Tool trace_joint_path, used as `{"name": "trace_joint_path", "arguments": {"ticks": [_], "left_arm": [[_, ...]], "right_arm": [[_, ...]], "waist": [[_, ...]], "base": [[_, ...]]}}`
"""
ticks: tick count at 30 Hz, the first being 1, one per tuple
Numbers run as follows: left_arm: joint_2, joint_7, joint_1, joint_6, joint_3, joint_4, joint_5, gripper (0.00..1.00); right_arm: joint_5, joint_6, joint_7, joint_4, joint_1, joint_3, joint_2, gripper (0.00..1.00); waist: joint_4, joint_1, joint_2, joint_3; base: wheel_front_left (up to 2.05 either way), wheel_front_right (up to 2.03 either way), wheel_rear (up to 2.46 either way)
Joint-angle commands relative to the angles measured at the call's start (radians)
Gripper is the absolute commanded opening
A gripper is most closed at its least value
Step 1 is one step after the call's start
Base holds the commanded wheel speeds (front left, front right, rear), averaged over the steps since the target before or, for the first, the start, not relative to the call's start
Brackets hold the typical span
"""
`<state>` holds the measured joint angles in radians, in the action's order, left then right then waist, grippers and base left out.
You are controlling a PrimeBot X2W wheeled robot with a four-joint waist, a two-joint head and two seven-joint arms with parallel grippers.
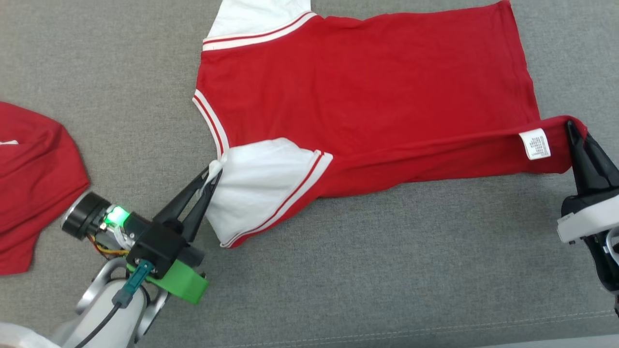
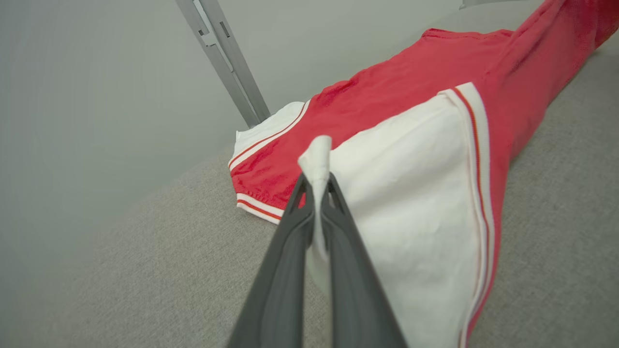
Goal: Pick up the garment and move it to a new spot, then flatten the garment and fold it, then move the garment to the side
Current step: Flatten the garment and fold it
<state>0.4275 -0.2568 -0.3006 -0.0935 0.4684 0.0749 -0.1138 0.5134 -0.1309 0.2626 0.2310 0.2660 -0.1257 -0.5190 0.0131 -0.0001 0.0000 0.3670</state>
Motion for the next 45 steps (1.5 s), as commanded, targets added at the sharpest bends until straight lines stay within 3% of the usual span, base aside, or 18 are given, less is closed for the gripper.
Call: {"name": "trace_joint_path", "arguments": {"ticks": [1,13,14,15,16,21,27,30,34,45], "left_arm": [[0.015,-0.002,-0.046,-0.001,0.009,0.018,0.035,0.0],[0.036,-0.009,-0.279,-0.006,0.068,0.127,0.174,0.0],[0.033,-0.009,-0.291,-0.005,0.074,0.135,0.179,0.01],[0.026,-0.009,-0.295,-0.004,0.076,0.143,0.175,0.29],[0.016,-0.009,-0.296,-0.001,0.078,0.15,0.166,1.0],[-0.027,-0.009,-0.23,0.047,0.059,0.127,0.108,1.0],[-0.099,-0.009,-0.027,0.111,-0.029,0.044,-0.055,1.0],[-0.168,-0.009,0.091,0.076,-0.075,0.033,-0.199,1.0],[-0.205,-0.007,0.177,0.027,-0.094,0.11,-0.32,1.0],[-0.232,0.011,0.125,0.008,-0.081,0.282,-0.366,1.0]], "right_arm": [[-0.011,0.0,0.003,0.017,0.027,-0.009,0.005,0.0],[-0.065,0.0,0.003,0.104,0.155,0.002,0.011,0.0],[-0.054,0.0,0.003,0.108,0.163,0.007,0.02,0.36],[-0.054,0.0,0.003,0.11,0.167,0.007,0.023,0.92],[-0.052,0.0,0.003,0.108,0.172,0.008,0.028,1.0],[-0.066,0.0,0.003,0.069,0.143,0.034,0.053,1.0],[-0.087,0.0,0.003,-0.009,0.051,0.088,0.102,1.0],[-0.083,0.0,0.003,-0.031,-0.008,0.104,0.124,1.0],[-0.059,0.0,0.003,-0.037,-0.06,0.102,0.147,1.0],[-0.024,0.0,0.003,-0.033,-0.065,0.086,0.151,1.0]], "waist": [[-0.001,0.0001,0.0,0.028],[0.016,0.0001,0.0,0.106],[0.016,0.0001,0.0,0.109],[0.015,0.0001,0.0,0.111],[0.014,0.0001,0.0,0.112],[0.011,0.0001,0.0,0.091],[0.007,0.0001,0.0,0.025],[0.01,0.0001,0.0,-0.015],[0.006,0.0001,0.0,-0.056],[-0.018,0.0001,0.0,-0.066]], "base": [[0.0,0.0,0.0],[0.0,0.0,0.0],[0.0,0.0,0.0],[0.0,0.0,0.0],[0.0,0.0,0.0],[0.0,0.0,0.0],[0.0,0.0,0.0],[0.0,0.0,0.0],[0.0,0.0,0.0],[0.0,0.0,0.0]]}}
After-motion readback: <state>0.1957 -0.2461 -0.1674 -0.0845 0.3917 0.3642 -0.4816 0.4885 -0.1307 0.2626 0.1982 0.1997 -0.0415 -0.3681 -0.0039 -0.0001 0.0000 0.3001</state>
